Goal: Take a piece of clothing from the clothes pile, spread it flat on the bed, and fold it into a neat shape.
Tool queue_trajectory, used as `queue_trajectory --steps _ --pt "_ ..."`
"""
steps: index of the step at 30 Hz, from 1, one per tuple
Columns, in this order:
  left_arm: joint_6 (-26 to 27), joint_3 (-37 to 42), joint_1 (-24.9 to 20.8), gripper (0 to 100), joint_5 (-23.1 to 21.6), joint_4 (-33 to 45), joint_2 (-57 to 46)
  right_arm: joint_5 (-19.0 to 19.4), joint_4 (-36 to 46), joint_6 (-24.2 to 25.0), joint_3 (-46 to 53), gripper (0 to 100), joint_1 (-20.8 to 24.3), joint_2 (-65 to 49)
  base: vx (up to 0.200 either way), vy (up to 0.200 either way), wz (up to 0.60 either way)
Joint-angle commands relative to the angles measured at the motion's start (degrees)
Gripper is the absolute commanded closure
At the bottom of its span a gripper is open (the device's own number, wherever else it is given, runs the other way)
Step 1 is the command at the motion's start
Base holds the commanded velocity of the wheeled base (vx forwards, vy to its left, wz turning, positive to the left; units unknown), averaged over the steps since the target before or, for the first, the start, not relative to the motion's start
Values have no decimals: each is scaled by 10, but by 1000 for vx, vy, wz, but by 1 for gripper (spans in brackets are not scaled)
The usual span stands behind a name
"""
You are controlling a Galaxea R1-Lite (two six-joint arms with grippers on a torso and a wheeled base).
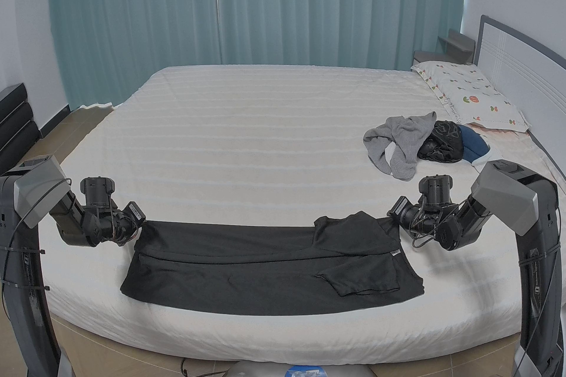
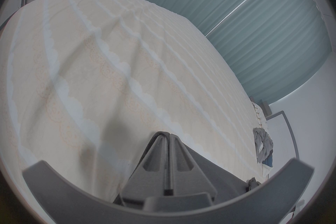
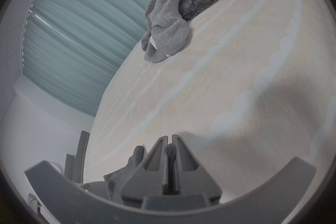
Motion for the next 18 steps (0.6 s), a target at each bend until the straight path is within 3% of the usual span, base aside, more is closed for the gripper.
queue_trajectory --steps 1,2,3,10,18 --pt "-1 1 0 100 -1 1 -2 0 -1 -8 7 100 0 -1 0 0 0" --pt "-1 1 0 100 0 1 -2 0 -2 -13 8 0 -1 0 0 0 0" --pt "-2 1 0 0 -1 1 -2 0 -2 -19 8 0 -1 1 0 0 0" --pt "-10 3 1 0 -2 3 -4 -11 -4 -21 33 0 -2 -28 0 0 0" --pt "-43 40 27 0 -19 6 -61 -2 -46 -13 162 0 -27 -125 0 0 0"
